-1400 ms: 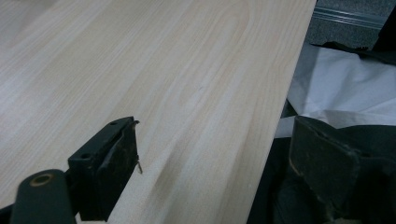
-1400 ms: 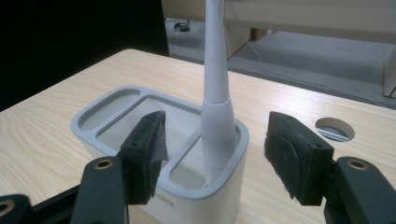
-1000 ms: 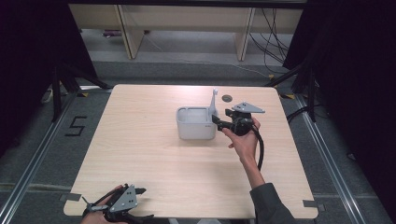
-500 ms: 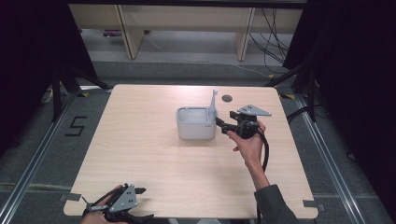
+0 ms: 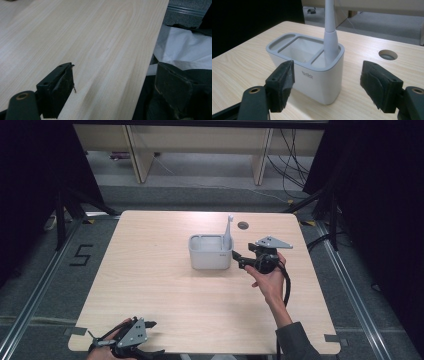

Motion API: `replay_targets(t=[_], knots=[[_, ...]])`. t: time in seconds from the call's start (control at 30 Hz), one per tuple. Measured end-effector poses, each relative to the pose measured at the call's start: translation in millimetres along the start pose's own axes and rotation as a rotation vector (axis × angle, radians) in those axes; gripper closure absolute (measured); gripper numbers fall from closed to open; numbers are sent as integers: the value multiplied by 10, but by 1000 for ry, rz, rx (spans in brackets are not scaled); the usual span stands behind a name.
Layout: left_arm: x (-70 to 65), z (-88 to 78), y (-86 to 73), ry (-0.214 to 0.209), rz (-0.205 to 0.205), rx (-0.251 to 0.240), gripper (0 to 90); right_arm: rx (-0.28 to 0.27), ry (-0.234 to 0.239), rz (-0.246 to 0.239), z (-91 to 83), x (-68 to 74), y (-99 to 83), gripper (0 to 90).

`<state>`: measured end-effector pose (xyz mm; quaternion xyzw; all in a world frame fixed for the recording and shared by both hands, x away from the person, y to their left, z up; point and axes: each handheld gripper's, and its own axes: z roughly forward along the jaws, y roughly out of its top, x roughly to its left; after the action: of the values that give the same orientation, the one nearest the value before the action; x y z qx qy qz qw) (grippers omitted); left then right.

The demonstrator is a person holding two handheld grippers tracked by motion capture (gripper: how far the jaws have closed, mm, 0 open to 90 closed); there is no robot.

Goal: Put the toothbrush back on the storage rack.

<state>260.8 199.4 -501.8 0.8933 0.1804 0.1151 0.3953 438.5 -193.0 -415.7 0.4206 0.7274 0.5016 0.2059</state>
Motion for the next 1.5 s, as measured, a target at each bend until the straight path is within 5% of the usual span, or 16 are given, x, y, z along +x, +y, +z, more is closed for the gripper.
replay_targets(t=[0.17, 0.2, 0.3, 0.47, 0.63, 0.67, 0.77, 1.0, 1.37, 1.4, 1.47, 1.5], knots=[[3, -1, 1, 0, 1, 2, 148, 2, 3, 10, -49, 17, -11, 279], [15, -4, -1, 14, 26, 10, 148, 0, 0, 18, -58, 20, -16, 276], [-7, 10, -3, 13, -4, -17, 149, -7, -2, -12, -65, 8, -38, 272], [10, 5, -2, 34, 12, -2, 149, 6, -4, 1, -98, 22, -65, 269], [1, -9, 6, 3, -8, -10, 148, 24, -4, -13, -125, 30, -105, 263], [3, -13, 8, 6, -11, -8, 148, 28, 2, 21, -130, 55, -116, 261], [0, -8, 3, 5, -13, -14, 148, 18, -6, -24, -137, 29, -138, 260], [10, -13, 7, 7, -8, -6, 148, 33, 18, 11, -179, 74, -160, 256], [16, -19, 5, 23, 2, -14, 148, 47, 35, -37, -210, 120, -255, 243], [16, -18, 4, 22, 1, -13, 149, 51, 24, -12, -222, 142, -262, 241], [5, -10, 1, 23, -15, -21, 149, 35, 33, -52, -235, 133, -264, 241], [9, -13, 0, 13, -25, -7, 148, 55, 45, -3, -248, 167, -272, 240]])
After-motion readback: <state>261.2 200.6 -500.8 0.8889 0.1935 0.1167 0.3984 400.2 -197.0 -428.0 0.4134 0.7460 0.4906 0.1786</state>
